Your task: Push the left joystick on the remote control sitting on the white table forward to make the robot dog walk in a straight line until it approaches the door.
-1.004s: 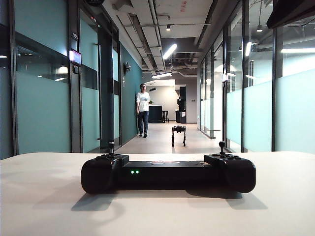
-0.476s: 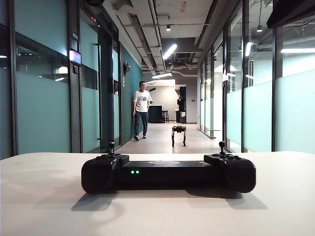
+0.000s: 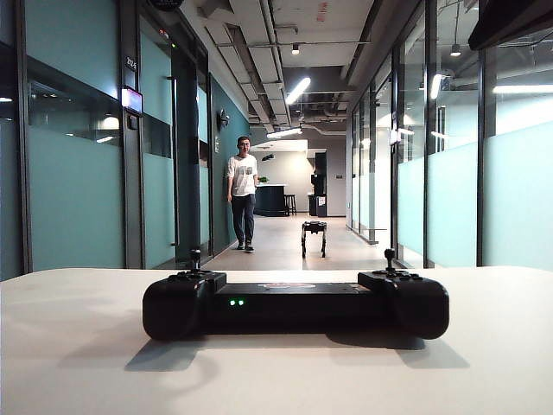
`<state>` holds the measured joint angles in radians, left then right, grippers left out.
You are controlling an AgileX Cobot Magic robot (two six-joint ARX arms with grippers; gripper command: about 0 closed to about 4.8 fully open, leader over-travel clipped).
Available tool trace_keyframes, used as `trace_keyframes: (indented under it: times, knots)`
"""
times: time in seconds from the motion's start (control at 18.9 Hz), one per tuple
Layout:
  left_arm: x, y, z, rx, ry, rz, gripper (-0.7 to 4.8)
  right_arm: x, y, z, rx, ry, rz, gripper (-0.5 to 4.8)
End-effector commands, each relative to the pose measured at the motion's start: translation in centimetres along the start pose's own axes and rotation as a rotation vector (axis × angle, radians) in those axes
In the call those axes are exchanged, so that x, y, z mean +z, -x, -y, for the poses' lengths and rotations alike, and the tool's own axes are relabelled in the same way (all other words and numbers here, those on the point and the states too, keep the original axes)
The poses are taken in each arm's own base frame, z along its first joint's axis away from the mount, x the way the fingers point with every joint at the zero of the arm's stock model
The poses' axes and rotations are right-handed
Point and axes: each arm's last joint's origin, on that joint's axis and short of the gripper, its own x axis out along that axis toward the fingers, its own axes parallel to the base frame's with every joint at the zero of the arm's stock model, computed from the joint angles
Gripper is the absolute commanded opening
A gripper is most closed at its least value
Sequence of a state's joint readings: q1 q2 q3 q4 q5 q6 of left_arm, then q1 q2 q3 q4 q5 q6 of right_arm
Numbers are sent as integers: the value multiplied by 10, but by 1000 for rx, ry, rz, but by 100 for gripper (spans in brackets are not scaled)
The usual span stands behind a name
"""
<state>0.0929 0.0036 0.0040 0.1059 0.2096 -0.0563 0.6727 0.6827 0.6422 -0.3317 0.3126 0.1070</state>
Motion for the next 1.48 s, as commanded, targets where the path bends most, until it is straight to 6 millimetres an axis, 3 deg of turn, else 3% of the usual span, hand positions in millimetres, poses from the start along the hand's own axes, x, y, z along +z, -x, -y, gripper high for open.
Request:
trace_keyframes:
  times: [0.05,1.48]
  knots:
    - [1,-1,5,34,-21,8,-5,3,1,0,1,-4,22,-1]
    - [-3,-1,9,56,-31,-33,-4,2,5,3,-10,-13,38,-1]
